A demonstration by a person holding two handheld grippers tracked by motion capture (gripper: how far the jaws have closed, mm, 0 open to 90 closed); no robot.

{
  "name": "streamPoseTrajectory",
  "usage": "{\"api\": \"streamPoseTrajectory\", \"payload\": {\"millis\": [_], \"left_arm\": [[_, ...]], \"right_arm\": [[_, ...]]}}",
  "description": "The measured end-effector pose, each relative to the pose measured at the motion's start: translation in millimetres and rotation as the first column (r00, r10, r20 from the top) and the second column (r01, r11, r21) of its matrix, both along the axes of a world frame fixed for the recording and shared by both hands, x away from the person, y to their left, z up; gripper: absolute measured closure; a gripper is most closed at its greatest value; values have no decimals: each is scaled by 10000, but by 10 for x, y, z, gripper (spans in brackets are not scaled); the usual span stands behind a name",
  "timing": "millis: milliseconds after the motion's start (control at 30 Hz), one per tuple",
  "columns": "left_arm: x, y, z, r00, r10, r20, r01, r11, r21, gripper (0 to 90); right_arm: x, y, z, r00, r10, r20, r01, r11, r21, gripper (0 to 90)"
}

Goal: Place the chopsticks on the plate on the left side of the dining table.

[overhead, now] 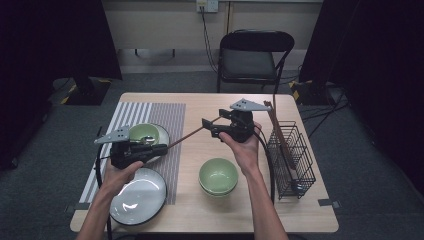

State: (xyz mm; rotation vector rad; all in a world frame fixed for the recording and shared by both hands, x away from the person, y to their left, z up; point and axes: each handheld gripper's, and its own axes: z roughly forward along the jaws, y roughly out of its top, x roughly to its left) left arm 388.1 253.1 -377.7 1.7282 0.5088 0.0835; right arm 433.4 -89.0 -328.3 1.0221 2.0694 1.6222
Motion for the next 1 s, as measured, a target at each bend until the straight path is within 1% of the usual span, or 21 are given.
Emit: {"api": "streamPoseTrajectory", "payload": {"millis": [67,167,233,333,433,500,600,733,800,833,867,900,933,1000], "left_arm": [[-1,7,0,10000,29,25,-29,10000,-23,844],[-1,12,-10,10000,57,-29,-57,10000,48,844],[4,20,-15,9999,152,2,-152,9996,239,844],[10,56,-25,9998,206,24,-207,9997,98,844],[21,103,-33,9993,383,8,-383,9992,108,844],[23,132,-33,9991,412,19,-412,9989,233,844],[31,169,-40,9986,524,-12,-524,9978,395,844],[26,232,-51,9977,675,68,-677,9972,320,844],[12,257,-61,9967,797,157,-803,9958,432,844],[6,262,-67,9959,885,169,-893,9947,507,844],[4,271,-70,9952,954,208,-966,9932,651,844],[2,281,-75,9946,1025,175,-1034,9922,691,844],[12,317,-89,9940,1081,152,-1089,9914,719,845],[15,334,-99,9935,1125,147,-1132,9909,730,845]], "right_arm": [[5,1,-15,10000,-38,3,38,9999,-117,249],[10,-7,-37,9999,-22,-106,22,10000,17,252],[12,-12,-48,9999,-85,-129,86,10000,13,248],[9,-18,-61,9999,-30,-124,30,10000,-4,241],[-1,-29,-65,9999,-50,-111,49,10000,-56,230],[-9,-40,-69,9999,-77,-84,76,9999,-86,231],[-15,-65,-89,9998,-166,-121,163,9996,-232,228],[-1,-120,-142,9995,-217,-213,209,9991,-364,198],[1,-149,-166,9992,-266,-295,255,9990,-375,177],[1,-167,-180,9989,-305,-363,289,9986,-435,147],[5,-186,-192,9989,-304,-354,283,9979,-580,149],[1,-205,-200,9982,-425,-426,399,9973,-618,149],[0,-231,-209,9978,-516,-412,487,9965,-684,147],[-13,-267,-224,9974,-589,-404,558,9957,-737,146]]}}
